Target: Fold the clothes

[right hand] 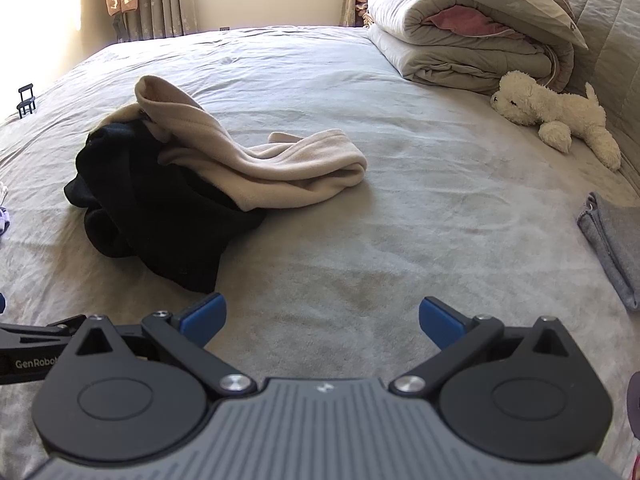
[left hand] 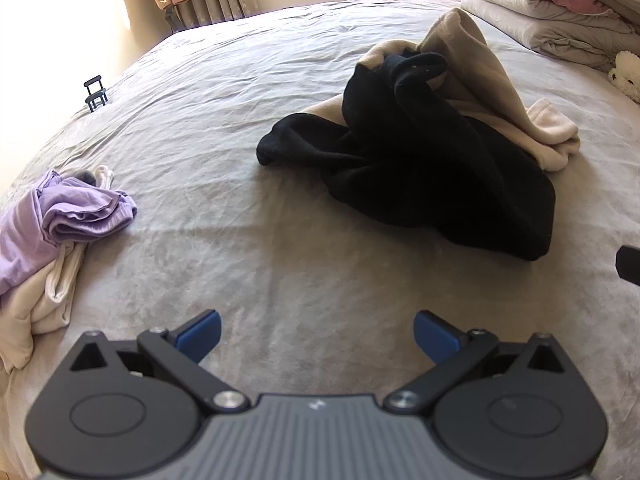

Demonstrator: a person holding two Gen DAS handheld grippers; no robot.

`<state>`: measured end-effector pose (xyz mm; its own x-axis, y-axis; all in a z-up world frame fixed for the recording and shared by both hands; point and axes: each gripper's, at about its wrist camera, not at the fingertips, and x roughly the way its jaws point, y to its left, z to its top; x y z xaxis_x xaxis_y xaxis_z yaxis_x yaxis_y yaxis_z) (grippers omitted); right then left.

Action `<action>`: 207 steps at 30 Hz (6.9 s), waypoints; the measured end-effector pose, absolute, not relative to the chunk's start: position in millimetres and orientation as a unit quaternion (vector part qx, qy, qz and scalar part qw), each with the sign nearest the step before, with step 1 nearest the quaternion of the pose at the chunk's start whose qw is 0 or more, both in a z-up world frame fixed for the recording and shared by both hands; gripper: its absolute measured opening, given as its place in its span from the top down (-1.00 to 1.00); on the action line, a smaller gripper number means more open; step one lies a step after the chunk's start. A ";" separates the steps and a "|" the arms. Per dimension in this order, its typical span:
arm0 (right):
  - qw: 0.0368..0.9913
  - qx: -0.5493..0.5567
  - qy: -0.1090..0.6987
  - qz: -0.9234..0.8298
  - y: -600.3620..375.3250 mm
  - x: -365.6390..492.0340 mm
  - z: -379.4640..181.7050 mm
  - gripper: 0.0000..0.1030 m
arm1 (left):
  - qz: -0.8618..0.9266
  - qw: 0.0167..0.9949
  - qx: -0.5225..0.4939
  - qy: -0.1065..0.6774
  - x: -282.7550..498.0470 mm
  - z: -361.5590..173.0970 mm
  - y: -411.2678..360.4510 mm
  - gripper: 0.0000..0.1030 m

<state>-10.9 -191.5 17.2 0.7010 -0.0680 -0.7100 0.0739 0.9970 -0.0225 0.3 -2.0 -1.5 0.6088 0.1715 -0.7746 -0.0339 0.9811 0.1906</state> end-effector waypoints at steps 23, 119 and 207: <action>0.929 0.041 0.363 0.052 -198.6 31.3 34.4 -0.93 | -0.014 0.921 0.011 0.389 64.2 2.0 11.6 -0.99; 0.889 0.122 0.363 0.250 -159.0 14.2 60.4 -0.16 | -0.109 0.856 -0.242 0.444 44.6 -8.8 95.4 -0.03; 0.918 0.107 0.355 -0.140 -354.7 25.8 13.3 0.89 | -0.332 0.805 -0.122 0.476 -1.6 -5.1 -8.3 0.90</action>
<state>25.8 -354.7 13.3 0.7088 -0.1808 -0.6819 0.3334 0.9377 0.0979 -1.6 -8.3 -5.1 0.3267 -0.6512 -0.6850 0.4194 0.7494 -0.5124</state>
